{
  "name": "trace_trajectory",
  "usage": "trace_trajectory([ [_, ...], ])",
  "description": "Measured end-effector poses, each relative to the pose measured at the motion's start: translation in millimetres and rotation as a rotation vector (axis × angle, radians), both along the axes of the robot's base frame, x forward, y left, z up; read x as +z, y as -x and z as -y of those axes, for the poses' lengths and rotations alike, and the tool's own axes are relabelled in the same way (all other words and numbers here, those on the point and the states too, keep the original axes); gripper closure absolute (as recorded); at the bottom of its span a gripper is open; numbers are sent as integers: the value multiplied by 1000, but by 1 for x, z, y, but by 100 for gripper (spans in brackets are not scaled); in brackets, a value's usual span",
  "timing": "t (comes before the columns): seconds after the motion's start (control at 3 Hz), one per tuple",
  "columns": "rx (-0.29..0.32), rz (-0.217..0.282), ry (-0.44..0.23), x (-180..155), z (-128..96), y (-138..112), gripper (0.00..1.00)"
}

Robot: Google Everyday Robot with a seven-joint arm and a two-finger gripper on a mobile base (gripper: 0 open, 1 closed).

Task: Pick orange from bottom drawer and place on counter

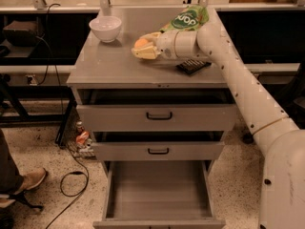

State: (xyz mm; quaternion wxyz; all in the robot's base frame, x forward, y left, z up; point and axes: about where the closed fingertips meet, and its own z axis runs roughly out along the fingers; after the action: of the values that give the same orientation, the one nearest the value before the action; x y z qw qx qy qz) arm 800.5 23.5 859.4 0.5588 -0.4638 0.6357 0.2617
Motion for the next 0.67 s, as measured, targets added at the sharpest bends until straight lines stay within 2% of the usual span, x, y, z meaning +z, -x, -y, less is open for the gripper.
trace_trajectory([
  [0.33, -4, -15, 14, -4, -1, -2, 1],
  [0.67, -6, -26, 23, -6, -1, -2, 0],
])
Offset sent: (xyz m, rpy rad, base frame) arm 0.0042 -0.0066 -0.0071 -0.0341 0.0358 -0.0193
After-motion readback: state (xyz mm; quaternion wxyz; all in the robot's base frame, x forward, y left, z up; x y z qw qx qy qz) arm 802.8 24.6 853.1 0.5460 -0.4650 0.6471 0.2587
